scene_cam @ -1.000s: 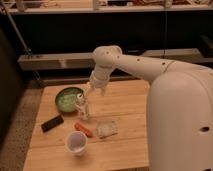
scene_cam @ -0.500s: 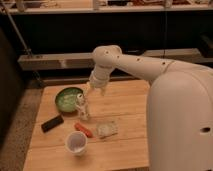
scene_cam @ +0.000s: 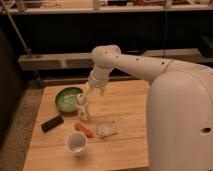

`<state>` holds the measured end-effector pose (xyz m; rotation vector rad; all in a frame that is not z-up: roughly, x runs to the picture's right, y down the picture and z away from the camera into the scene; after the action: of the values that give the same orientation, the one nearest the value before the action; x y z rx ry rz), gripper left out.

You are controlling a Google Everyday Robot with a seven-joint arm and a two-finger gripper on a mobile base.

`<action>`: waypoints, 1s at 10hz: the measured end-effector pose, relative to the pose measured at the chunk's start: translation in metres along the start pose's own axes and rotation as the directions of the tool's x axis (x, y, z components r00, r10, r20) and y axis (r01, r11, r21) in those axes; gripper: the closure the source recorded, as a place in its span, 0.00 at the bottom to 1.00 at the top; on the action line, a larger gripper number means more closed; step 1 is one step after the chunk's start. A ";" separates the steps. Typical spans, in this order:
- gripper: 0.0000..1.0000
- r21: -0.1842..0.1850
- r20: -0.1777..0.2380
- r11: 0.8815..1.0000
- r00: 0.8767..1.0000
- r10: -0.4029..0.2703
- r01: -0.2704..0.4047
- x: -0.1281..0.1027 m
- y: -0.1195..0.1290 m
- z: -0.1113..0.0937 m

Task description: Knock the bottle over

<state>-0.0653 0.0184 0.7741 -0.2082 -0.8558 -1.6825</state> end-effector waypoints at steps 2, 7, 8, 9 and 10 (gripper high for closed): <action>0.38 -0.001 0.000 1.000 1.000 -0.004 0.004 0.000 -0.002 0.001; 0.38 -0.004 -0.001 1.000 1.000 -0.014 0.014 0.001 -0.008 0.002; 0.38 -0.005 -0.002 1.000 1.000 -0.016 0.016 0.002 -0.009 0.002; 0.38 -0.006 -0.002 1.000 1.000 -0.018 0.018 0.002 -0.010 0.003; 0.38 -0.006 -0.002 1.000 1.000 -0.020 0.020 0.001 -0.012 0.003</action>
<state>-0.0774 0.0200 0.7721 -0.2023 -0.8535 -1.7037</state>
